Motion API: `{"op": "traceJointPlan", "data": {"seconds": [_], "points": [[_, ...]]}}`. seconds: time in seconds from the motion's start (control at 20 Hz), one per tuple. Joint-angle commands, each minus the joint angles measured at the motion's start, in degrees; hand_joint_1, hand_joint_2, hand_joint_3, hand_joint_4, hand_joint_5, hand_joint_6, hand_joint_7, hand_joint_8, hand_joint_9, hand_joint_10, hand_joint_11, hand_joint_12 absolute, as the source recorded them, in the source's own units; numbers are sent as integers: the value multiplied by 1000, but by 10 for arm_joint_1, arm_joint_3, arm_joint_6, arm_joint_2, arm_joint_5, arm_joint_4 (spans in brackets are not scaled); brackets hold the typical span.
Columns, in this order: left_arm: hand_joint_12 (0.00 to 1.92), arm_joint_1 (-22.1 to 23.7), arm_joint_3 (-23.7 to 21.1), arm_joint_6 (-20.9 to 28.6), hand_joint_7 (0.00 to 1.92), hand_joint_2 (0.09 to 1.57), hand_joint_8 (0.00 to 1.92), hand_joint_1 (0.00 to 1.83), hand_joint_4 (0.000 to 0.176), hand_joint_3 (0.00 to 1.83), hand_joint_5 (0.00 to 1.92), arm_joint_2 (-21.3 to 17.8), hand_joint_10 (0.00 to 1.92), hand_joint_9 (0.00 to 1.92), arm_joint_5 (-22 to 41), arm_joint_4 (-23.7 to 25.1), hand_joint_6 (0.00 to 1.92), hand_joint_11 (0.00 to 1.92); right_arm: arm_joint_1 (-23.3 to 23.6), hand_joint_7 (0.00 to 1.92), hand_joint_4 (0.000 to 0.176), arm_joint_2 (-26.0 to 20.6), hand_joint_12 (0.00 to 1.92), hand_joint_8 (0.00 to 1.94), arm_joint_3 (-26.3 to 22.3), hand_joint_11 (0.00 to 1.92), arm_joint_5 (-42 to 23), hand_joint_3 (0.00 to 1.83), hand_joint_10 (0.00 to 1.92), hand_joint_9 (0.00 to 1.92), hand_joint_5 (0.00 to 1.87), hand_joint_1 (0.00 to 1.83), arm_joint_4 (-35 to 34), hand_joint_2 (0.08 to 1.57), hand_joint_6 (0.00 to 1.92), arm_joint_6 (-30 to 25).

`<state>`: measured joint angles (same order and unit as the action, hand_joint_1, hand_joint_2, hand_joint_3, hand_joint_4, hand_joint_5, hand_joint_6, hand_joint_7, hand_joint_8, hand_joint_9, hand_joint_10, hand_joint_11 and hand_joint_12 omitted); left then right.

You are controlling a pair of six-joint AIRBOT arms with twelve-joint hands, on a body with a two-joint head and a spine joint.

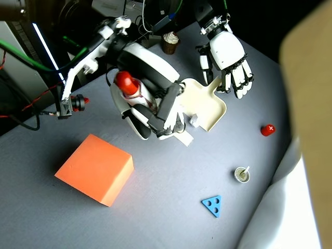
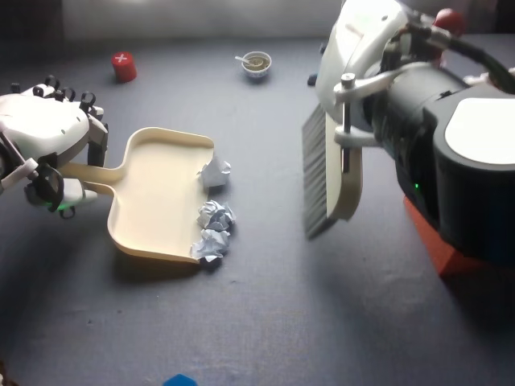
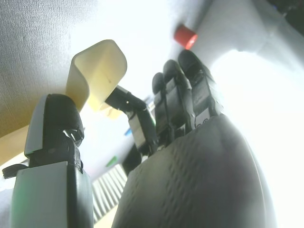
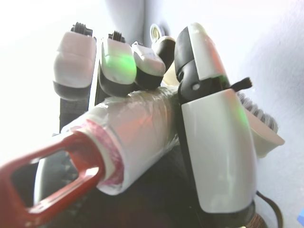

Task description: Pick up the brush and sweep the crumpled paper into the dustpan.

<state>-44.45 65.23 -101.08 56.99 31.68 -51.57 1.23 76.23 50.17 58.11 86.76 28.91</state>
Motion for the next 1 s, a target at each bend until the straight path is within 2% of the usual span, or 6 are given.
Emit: {"op": "traceJointPlan", "data": {"seconds": [0.0, 0.45, 0.65, 0.75, 0.85, 0.95], "points": [[520, 5, 4, -2, 252, 1251, 0, 1003, 0, 1, 734, -3, 3, 230, 51, 18, 1354, 0, 6, 1205, 0, -3, 1921, 1941, 1, 1431, 14, 0, 1921, 1393, 672, 1070, 61, 1288, 1452, 17], [563, 5, 6, -2, 251, 1233, 0, 1030, 0, 1, 763, -3, 1, 231, 52, 16, 1311, 0, -45, 1180, 0, 69, 1921, 1941, 43, 1431, 11, 0, 1921, 1369, 613, 1056, 67, 1327, 1625, 11], [602, 6, 5, -2, 258, 1234, 6, 1029, 0, 0, 762, -2, 10, 243, 52, 15, 1312, 0, -56, 1182, 0, 104, 1921, 1941, 84, 1432, 3, 0, 1921, 1365, 615, 1038, 85, 1326, 1573, -9], [557, 7, 6, -2, 246, 1240, 0, 1008, 0, 0, 752, -1, 3, 236, 52, 15, 1328, 0, -56, 1192, 0, 124, 1921, 1941, 104, 1444, -5, 0, 1921, 1371, 623, 1192, 93, 1297, 1888, -28], [559, 7, 6, -3, 242, 1238, 1, 1030, 0, 0, 756, -1, 3, 233, 52, 15, 1321, 0, -56, 1173, 0, 138, 1921, 1941, 116, 1425, -10, 1, 1921, 1355, 602, 1069, 101, 1321, 1628, -44], [582, 8, 6, -3, 248, 1224, 1, 1042, 0, 0, 781, -1, 3, 238, 52, 15, 1283, 0, -57, 1172, 0, 146, 1921, 1941, 122, 1413, -20, 0, 1921, 1357, 632, 1048, 111, 1315, 1546, -62]]}}
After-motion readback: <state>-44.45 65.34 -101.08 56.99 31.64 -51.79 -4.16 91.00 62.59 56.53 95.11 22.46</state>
